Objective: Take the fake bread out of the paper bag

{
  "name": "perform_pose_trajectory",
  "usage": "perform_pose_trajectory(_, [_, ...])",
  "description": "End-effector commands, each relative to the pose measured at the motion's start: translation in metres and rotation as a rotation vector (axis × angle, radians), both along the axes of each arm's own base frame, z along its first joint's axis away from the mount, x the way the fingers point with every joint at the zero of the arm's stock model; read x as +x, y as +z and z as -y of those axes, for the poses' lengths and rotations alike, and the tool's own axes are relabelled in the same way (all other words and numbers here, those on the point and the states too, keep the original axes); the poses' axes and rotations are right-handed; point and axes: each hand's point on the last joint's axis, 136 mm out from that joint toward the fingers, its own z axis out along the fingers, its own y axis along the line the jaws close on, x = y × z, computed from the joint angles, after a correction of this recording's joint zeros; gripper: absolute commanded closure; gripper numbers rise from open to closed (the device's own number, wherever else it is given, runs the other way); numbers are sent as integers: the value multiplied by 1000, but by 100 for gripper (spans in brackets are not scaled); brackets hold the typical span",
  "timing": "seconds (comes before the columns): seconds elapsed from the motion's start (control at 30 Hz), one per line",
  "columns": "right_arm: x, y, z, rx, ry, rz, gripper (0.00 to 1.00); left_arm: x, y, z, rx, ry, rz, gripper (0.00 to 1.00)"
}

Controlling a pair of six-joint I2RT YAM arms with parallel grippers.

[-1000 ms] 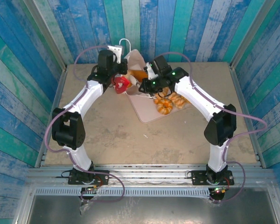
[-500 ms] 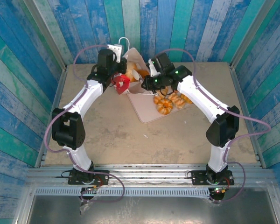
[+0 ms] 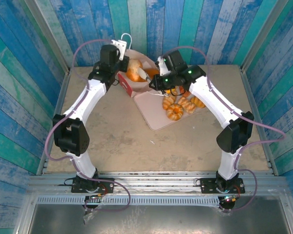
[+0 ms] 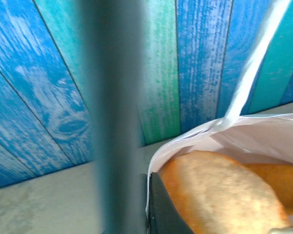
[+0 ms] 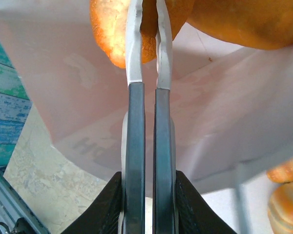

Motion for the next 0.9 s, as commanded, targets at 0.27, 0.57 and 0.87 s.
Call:
perform_pose_trajectory(0.27, [23, 50, -18, 144, 33, 157, 99, 39, 3, -34, 234, 105, 36, 100])
perform_pose_trajectory(0.57, [51, 20, -48, 155, 50, 94, 99, 54, -30, -38, 344, 111, -38, 100])
perform_pose_trajectory(0.87, [74, 12, -46, 97, 15, 149, 99, 45, -43, -3, 345, 3, -58, 100])
